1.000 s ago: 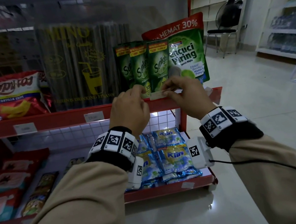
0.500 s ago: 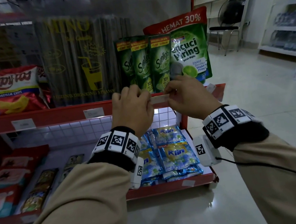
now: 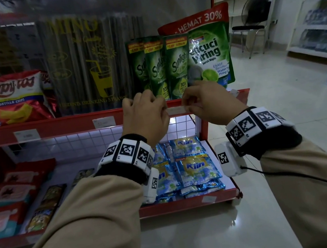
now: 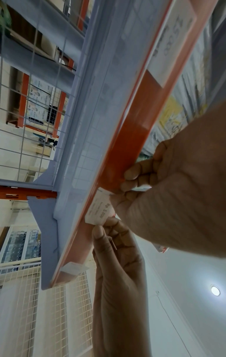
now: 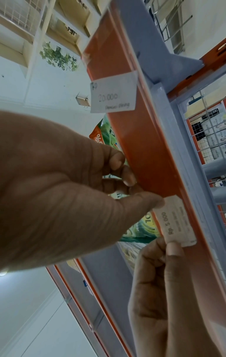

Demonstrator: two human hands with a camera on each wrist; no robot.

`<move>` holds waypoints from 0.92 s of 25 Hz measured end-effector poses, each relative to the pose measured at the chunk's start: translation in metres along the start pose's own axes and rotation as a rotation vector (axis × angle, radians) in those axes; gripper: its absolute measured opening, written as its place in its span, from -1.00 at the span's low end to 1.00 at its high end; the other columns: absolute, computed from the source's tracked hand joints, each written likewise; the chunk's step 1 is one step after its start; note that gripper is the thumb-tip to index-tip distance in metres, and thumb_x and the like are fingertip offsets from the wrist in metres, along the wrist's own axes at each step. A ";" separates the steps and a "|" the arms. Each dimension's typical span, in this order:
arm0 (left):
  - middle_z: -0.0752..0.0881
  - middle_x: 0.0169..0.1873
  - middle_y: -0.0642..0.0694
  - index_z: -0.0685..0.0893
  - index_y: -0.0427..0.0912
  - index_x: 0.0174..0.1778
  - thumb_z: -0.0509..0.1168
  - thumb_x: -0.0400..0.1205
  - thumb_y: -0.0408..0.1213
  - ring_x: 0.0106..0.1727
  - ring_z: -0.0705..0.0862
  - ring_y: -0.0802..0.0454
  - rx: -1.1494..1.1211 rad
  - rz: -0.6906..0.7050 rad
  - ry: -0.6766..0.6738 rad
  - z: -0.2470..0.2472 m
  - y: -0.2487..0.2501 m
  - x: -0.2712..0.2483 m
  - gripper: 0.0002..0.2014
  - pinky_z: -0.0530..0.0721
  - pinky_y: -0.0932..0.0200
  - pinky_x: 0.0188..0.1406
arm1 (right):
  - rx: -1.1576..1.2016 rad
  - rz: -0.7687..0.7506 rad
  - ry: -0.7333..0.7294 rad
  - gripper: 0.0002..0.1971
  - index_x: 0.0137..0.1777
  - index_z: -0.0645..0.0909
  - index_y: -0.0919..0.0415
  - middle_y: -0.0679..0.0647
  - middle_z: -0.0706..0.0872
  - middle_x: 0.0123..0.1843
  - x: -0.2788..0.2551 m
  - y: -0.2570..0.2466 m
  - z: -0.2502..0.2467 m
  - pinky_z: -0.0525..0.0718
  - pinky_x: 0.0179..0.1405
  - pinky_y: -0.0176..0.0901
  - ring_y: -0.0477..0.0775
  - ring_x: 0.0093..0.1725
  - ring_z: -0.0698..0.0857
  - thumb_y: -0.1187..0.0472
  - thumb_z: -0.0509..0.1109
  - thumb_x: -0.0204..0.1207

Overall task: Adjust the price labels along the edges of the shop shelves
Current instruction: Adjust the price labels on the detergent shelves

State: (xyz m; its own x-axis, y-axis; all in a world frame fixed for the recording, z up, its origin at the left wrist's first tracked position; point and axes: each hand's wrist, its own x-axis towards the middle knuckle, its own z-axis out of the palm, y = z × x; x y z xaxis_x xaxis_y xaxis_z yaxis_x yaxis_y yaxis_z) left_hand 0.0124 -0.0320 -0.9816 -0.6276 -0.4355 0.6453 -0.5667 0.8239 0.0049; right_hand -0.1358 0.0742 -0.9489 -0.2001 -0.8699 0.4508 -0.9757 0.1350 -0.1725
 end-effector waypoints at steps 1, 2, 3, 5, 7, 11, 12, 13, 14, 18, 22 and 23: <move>0.52 -0.05 -0.05 0.64 -0.03 0.03 0.19 0.63 -0.09 0.03 0.49 -0.06 -0.004 -0.002 -0.004 0.000 0.000 0.000 -0.81 0.28 -0.04 0.14 | -0.014 0.000 -0.003 -0.88 0.01 0.71 0.08 0.09 0.64 0.02 0.000 0.000 0.000 0.57 0.01 -0.01 0.11 0.05 0.59 0.21 0.43 0.49; 0.53 -0.04 -0.05 0.64 -0.03 0.04 0.19 0.64 -0.08 0.04 0.50 -0.06 -0.006 -0.003 -0.006 -0.001 0.000 0.000 -0.81 0.28 -0.03 0.14 | -0.027 0.001 -0.005 -0.88 0.01 0.72 0.08 0.09 0.64 0.03 0.001 0.000 0.000 0.57 0.00 -0.03 0.12 0.06 0.59 0.22 0.43 0.50; 0.54 -0.03 -0.05 0.63 -0.02 0.04 0.19 0.64 -0.08 0.04 0.50 -0.06 -0.002 -0.003 -0.007 -0.001 -0.001 0.000 -0.82 0.27 -0.02 0.14 | -0.037 0.000 -0.009 -0.87 0.02 0.73 0.09 0.10 0.64 0.04 0.001 -0.001 0.000 0.58 0.00 -0.03 0.13 0.06 0.59 0.23 0.42 0.50; 0.54 -0.02 -0.03 0.61 0.00 0.05 0.18 0.64 -0.08 0.04 0.50 -0.05 0.005 -0.003 -0.014 -0.001 -0.001 -0.001 -0.83 0.28 -0.02 0.15 | -0.048 -0.001 -0.016 -0.85 0.04 0.74 0.09 0.12 0.65 0.06 0.001 -0.002 0.000 0.60 0.01 0.00 0.14 0.06 0.60 0.24 0.42 0.50; 0.53 -0.01 -0.04 0.60 -0.01 0.05 0.19 0.64 -0.07 0.06 0.50 -0.06 -0.004 -0.004 -0.028 -0.002 -0.001 0.000 -0.83 0.29 -0.03 0.16 | -0.029 0.004 -0.008 -0.84 0.04 0.72 0.08 0.11 0.65 0.04 0.001 -0.001 -0.001 0.62 0.02 0.02 0.13 0.05 0.61 0.23 0.43 0.49; 0.53 0.00 -0.06 0.63 -0.02 0.06 0.19 0.64 -0.08 0.08 0.49 -0.08 -0.002 -0.003 -0.043 -0.004 -0.002 0.002 -0.82 0.30 -0.04 0.17 | -0.009 0.015 -0.010 -0.88 0.00 0.72 0.07 0.09 0.66 0.02 0.001 0.000 -0.002 0.61 0.02 0.00 0.10 0.03 0.62 0.18 0.46 0.48; 0.53 -0.01 -0.06 0.63 -0.01 0.06 0.19 0.64 -0.08 0.07 0.49 -0.08 0.001 -0.005 -0.042 -0.004 -0.002 0.002 -0.82 0.30 -0.04 0.17 | -0.015 0.016 -0.015 -0.89 0.00 0.73 0.08 0.10 0.65 0.02 0.001 0.000 -0.001 0.62 0.03 0.03 0.11 0.03 0.61 0.17 0.46 0.49; 0.52 -0.02 -0.05 0.63 -0.01 0.06 0.18 0.65 -0.08 0.06 0.49 -0.07 0.003 -0.007 -0.040 -0.004 -0.002 0.001 -0.82 0.30 -0.03 0.16 | -0.023 0.015 -0.018 -0.89 -0.01 0.73 0.08 0.10 0.65 0.02 0.001 -0.001 -0.001 0.62 0.04 0.05 0.11 0.04 0.61 0.18 0.45 0.50; 0.52 -0.03 -0.05 0.63 -0.01 0.06 0.18 0.65 -0.08 0.06 0.49 -0.06 0.004 -0.007 -0.037 -0.004 -0.001 0.001 -0.82 0.30 -0.03 0.16 | -0.025 0.013 -0.015 -0.89 -0.01 0.73 0.08 0.10 0.65 0.02 0.000 -0.001 -0.001 0.62 0.04 0.06 0.11 0.04 0.61 0.19 0.45 0.50; 0.55 -0.01 -0.06 0.59 0.01 0.14 0.19 0.65 -0.15 0.06 0.50 -0.09 0.038 0.006 -0.004 -0.005 0.000 -0.002 -0.82 0.32 -0.02 0.13 | 0.071 0.042 0.029 -0.82 -0.01 0.66 0.16 0.07 0.70 -0.04 -0.004 0.002 -0.004 0.64 0.04 0.12 0.09 0.00 0.64 0.36 0.46 0.41; 0.54 0.01 -0.06 0.55 0.01 0.16 0.23 0.62 -0.26 0.05 0.49 -0.10 0.108 0.005 0.016 -0.003 0.005 -0.005 -0.79 0.36 -0.03 0.10 | -0.028 0.033 0.077 -0.84 0.00 0.66 0.16 0.12 0.67 0.07 -0.010 0.007 -0.002 0.55 0.13 0.09 0.21 0.12 0.56 0.31 0.44 0.43; 0.54 0.01 -0.07 0.57 -0.01 0.16 0.23 0.61 -0.25 0.05 0.49 -0.11 0.108 -0.008 0.028 -0.002 0.007 -0.007 -0.79 0.37 -0.03 0.09 | -0.084 0.042 0.092 -0.84 0.02 0.66 0.12 0.12 0.66 0.12 -0.011 0.009 -0.002 0.49 0.17 0.09 0.22 0.17 0.53 0.24 0.44 0.44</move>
State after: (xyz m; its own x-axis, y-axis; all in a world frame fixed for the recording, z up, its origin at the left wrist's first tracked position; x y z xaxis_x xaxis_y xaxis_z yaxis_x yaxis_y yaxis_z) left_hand 0.0143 -0.0225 -0.9844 -0.6090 -0.4302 0.6664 -0.6266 0.7761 -0.0715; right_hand -0.1422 0.0858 -0.9541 -0.2447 -0.8159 0.5239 -0.9695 0.2132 -0.1208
